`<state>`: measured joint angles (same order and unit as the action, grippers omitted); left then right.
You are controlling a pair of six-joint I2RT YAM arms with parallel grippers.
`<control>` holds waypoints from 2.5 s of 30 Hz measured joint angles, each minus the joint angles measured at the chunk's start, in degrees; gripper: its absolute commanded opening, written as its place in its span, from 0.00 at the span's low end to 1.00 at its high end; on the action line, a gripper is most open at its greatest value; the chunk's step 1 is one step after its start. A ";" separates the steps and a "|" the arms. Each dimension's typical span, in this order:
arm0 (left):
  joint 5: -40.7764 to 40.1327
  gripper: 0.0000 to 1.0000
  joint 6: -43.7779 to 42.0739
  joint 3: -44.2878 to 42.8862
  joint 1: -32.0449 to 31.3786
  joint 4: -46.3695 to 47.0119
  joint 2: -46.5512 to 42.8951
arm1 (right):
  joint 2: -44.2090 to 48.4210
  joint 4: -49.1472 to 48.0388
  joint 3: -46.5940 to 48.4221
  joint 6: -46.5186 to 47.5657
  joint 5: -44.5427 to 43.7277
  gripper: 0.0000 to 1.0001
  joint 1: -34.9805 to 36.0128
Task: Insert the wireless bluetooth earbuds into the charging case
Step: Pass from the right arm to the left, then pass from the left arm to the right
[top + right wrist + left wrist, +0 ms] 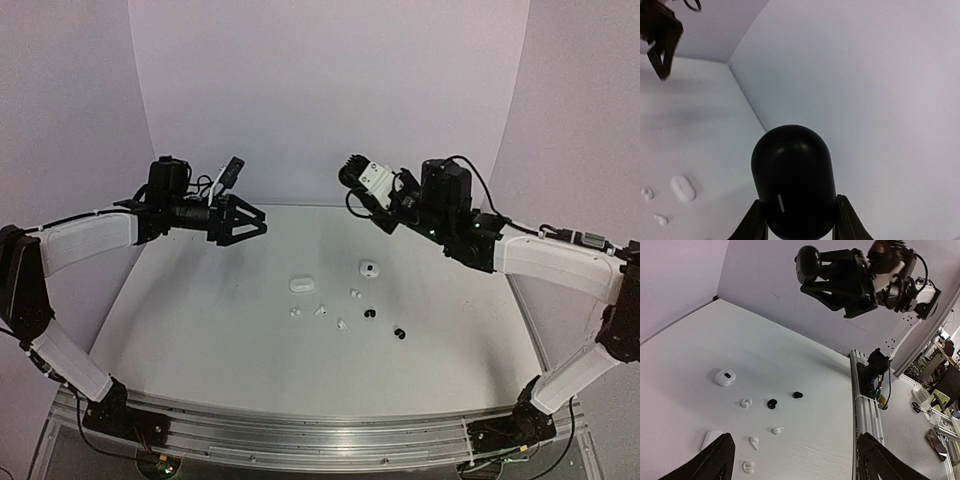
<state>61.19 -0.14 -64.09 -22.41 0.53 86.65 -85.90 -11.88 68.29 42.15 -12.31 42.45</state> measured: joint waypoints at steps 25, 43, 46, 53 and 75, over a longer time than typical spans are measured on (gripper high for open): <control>-2.02 0.55 -0.80 -13.25 -6.93 -9.66 1.74 | -15.21 -26.39 3.06 19.98 -17.60 0.00 20.01; -1.97 0.00 -1.34 -13.53 -6.78 -9.87 1.86 | -17.08 -26.97 4.13 20.28 -17.07 0.66 20.71; -2.05 0.00 -2.99 -13.53 -6.86 -10.99 1.86 | -16.96 -25.49 4.20 15.86 -15.98 0.98 20.62; -1.66 0.00 -13.52 -13.45 -6.91 -12.99 1.22 | -10.30 -7.99 4.35 -4.43 -1.31 0.98 16.47; 8.67 0.00 -33.09 -14.67 -6.91 -21.13 0.68 | -10.02 10.33 12.58 -26.76 25.23 0.45 12.18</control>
<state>69.86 -33.23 -78.76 -29.32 -20.60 87.33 -95.92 -1.56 80.87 15.39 12.92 54.63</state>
